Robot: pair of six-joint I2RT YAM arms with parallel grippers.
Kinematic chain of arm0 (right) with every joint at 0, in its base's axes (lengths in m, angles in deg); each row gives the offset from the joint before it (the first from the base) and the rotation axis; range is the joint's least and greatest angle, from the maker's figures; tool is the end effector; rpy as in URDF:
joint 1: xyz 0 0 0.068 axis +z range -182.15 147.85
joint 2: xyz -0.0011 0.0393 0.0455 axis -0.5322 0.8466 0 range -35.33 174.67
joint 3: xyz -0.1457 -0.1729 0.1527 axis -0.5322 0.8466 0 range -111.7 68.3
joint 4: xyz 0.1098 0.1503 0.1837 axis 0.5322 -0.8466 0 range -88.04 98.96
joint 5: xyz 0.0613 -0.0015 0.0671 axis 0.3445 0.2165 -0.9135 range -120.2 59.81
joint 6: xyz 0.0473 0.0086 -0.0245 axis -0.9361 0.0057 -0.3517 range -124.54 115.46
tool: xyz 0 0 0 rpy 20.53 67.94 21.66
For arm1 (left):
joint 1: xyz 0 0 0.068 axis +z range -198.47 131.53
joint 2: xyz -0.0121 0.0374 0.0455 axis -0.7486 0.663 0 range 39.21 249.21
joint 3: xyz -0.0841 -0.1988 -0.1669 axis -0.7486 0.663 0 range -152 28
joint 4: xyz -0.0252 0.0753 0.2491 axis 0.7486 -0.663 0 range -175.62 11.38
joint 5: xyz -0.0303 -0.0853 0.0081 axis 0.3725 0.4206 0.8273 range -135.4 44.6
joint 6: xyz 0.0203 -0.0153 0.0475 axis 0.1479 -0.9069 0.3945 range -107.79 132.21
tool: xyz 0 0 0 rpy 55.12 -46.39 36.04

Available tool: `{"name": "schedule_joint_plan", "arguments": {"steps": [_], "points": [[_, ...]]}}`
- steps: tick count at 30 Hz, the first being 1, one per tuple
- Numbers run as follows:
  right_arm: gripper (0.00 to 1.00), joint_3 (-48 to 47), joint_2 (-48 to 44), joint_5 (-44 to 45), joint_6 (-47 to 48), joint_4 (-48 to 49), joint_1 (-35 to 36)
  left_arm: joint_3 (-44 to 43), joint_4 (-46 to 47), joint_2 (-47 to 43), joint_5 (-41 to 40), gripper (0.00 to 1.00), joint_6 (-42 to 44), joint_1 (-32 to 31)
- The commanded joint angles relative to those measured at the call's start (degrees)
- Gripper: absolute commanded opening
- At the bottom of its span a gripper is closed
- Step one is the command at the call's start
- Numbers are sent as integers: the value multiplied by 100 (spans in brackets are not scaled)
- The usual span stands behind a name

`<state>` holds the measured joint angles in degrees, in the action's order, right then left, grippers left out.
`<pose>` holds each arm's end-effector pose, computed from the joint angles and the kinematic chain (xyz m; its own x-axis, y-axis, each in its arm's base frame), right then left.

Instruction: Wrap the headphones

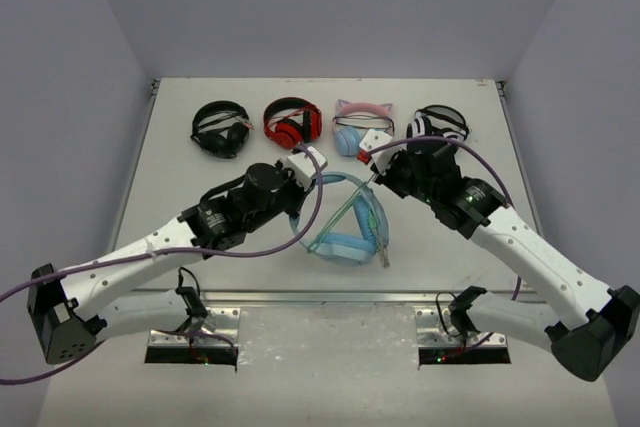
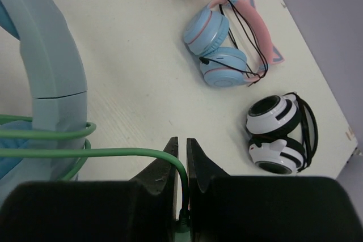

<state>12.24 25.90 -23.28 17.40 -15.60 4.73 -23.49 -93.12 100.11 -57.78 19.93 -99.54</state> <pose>0.1924 0.1390 0.3284 -0.1766 -0.5962 -0.7832 -0.6233 0.6835 -0.3798 0.1583 -0.1839 0.3192 -0.1668 0.4155 -0.8941 0.6651 0.7169 0.2091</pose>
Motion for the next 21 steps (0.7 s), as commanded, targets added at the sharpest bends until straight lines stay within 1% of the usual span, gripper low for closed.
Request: {"name": "schedule_joint_plan", "arguments": {"steps": [1, 4, 7, 8, 9, 10, 13, 14, 15, 16, 18, 19, 20, 21], "points": [[8, -64, -165, -84, -312, 584, -419, -151, -44, -474, 1000, 0, 177, -79], [8, -72, -182, -489, -496, 452, -480, -169, 70, -641, 1063, 0, 115, -61], [8, 32, -313, -1016, -812, 434, -568, -204, 245, -764, 825, 0, -25, -70], [10, 216, -453, -1139, -1031, 565, -603, -213, 342, -816, 477, 0, -139, -70], [11, 331, -550, -1314, -1138, 644, -612, -230, 421, -834, 300, 0, -244, -52], [12, 454, -638, -1568, -1269, 776, -621, -257, 500, -835, 289, 0, -297, -35], [16, 1051, -1033, -1938, -1883, 1513, -621, -467, 545, -747, 666, 0, -587, 53], [18, 1331, -1191, -2036, -1990, 1924, -630, -564, 545, -642, 824, 0, -710, 53], [18, 1438, -1227, -2115, -2078, 2076, -630, -617, 528, -580, 886, 0, -720, 62], [21, 1552, -1245, -2203, -2262, 2199, -630, -661, 510, -423, 965, 0, -1042, 53], [24, 1597, -1184, -2308, -2430, 2385, -630, -766, 457, -264, 1193, 1, -1203, 53], [27, 1606, -1149, -2361, -2483, 2420, -630, -767, 483, -211, 1212, 0, -1290, 53], [30, 1624, -1088, -2423, -2553, 2420, -638, -749, 510, -132, 1395, 0, -1422, 53], [31, 1632, -983, -2423, -2571, 2420, -639, -758, 527, -88, 1449, 0, -1449, 62]]}}
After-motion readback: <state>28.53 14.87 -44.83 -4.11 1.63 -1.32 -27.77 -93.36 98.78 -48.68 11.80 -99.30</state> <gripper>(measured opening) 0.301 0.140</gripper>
